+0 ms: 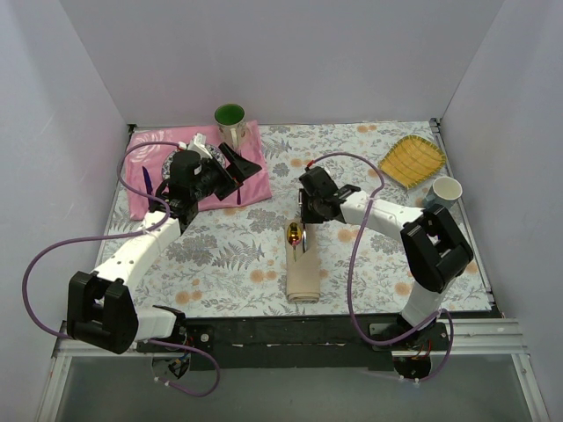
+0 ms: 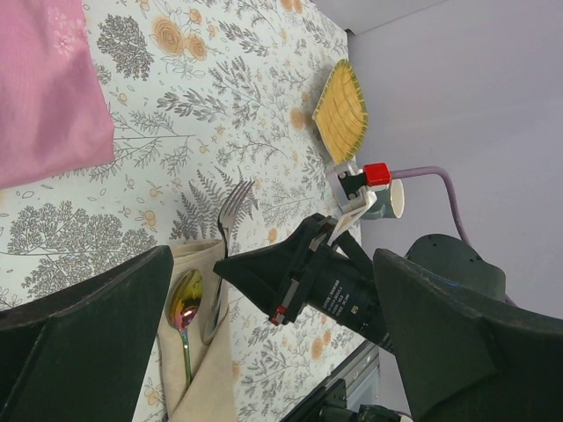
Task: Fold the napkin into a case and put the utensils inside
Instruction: Insert the fork into the folded napkin.
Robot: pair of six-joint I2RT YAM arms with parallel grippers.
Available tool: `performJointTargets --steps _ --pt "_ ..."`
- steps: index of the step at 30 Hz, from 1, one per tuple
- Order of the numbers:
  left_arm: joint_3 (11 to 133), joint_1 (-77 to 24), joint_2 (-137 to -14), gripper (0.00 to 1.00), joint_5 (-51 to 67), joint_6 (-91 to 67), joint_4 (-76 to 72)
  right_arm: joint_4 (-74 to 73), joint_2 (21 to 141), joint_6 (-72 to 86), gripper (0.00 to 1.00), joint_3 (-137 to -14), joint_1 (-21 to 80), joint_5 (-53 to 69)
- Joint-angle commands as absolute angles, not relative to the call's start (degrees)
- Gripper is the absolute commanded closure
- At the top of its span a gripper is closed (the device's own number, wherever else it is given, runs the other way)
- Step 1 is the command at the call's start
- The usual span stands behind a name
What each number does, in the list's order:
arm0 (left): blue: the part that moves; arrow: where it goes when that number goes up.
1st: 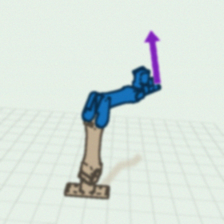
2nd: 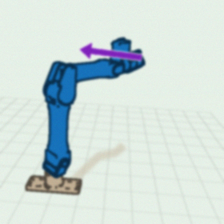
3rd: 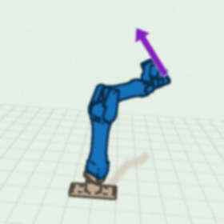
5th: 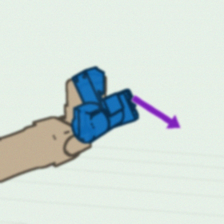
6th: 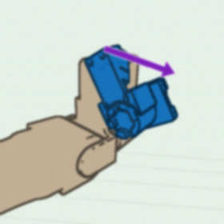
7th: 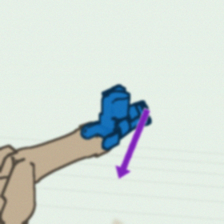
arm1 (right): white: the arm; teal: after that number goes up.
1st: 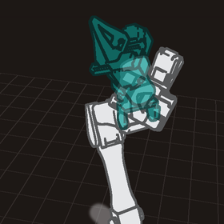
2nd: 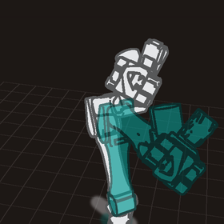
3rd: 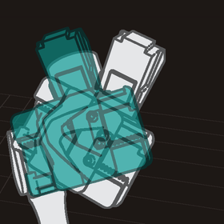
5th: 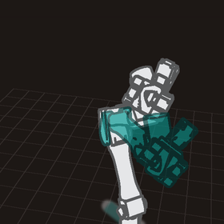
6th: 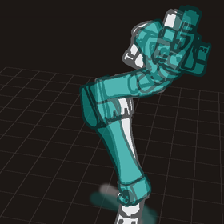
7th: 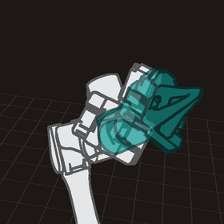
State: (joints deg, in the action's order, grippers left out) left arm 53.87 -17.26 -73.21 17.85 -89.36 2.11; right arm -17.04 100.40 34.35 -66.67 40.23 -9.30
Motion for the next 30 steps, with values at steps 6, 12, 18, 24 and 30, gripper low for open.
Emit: performJointTargets --steps 6,12,18,24,30 --pt "53.0 -16.9 -70.5 0.02 18.1 -89.3 1.8 -19.8 95.5 37.6 0.99 -64.0 41.5 -9.5" --pt "52.6 -16.9 -70.2 0.02 18.3 -89.3 1.6 -19.1 93.5 38.1 0.99 -60.9 41.7 -7.8" --pt "51.8 -16.9 -70.2 0.02 18.6 -89.9 1.3 -18.3 92.5 37.9 0.99 -59.4 42.2 -6.9" --pt "51.5 -16.9 -70.1 0.02 18.7 -90.0 1.3 -18.6 91.8 38.1 0.99 -58.4 42.7 -6.7" --pt "51.0 -16.9 -70.0 0.02 18.7 -90.2 1.1 -18.2 91.8 38.6 0.99 -57.9 43.4 -6.0"
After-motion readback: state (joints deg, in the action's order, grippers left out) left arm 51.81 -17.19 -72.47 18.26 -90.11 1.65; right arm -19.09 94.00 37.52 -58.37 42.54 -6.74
